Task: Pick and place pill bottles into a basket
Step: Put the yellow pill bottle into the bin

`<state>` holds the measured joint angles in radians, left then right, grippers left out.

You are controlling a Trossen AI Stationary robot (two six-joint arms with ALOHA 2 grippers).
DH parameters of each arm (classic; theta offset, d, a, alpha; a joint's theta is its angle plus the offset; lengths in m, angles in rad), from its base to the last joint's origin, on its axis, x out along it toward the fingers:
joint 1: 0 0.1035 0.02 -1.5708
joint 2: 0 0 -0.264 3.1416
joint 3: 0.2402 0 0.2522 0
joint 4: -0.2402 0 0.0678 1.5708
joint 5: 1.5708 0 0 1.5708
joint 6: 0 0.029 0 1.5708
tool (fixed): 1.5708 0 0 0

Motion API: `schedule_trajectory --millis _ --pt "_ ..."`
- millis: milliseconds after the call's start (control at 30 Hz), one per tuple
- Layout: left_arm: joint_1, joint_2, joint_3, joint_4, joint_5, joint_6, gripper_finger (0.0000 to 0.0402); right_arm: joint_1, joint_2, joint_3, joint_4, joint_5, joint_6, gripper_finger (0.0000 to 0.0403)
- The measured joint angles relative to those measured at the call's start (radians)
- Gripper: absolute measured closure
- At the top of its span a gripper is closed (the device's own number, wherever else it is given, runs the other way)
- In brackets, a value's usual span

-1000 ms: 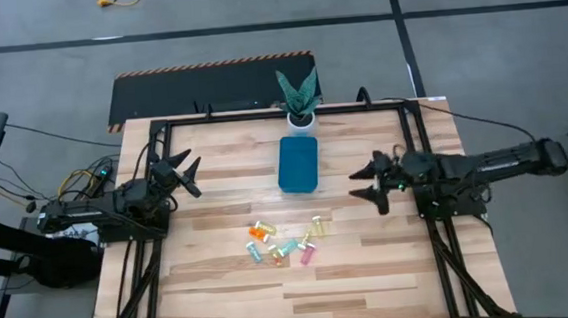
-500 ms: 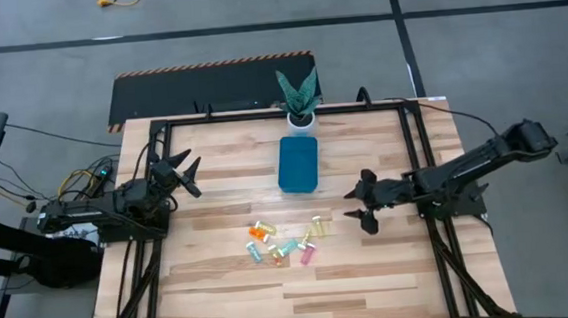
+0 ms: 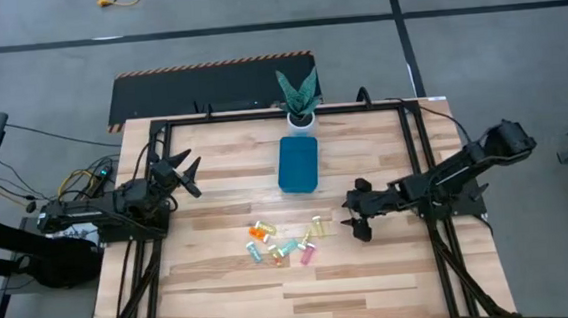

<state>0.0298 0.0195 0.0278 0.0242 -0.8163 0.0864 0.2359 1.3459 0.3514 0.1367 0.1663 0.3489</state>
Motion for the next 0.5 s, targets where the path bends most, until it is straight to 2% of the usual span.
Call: schedule_trajectory --millis 267,500 --pt "0.0 0.0 0.0 0.0 0.0 0.0 0.0226 0.0 0.163 0.108 -0.091 -0.011 -0.002 0.0147" --pt "0.0 0.0 0.0 0.0 0.0 0.0 0.0226 -0.001 0.209 0.188 -0.19 -0.02 0.004 0.0147"
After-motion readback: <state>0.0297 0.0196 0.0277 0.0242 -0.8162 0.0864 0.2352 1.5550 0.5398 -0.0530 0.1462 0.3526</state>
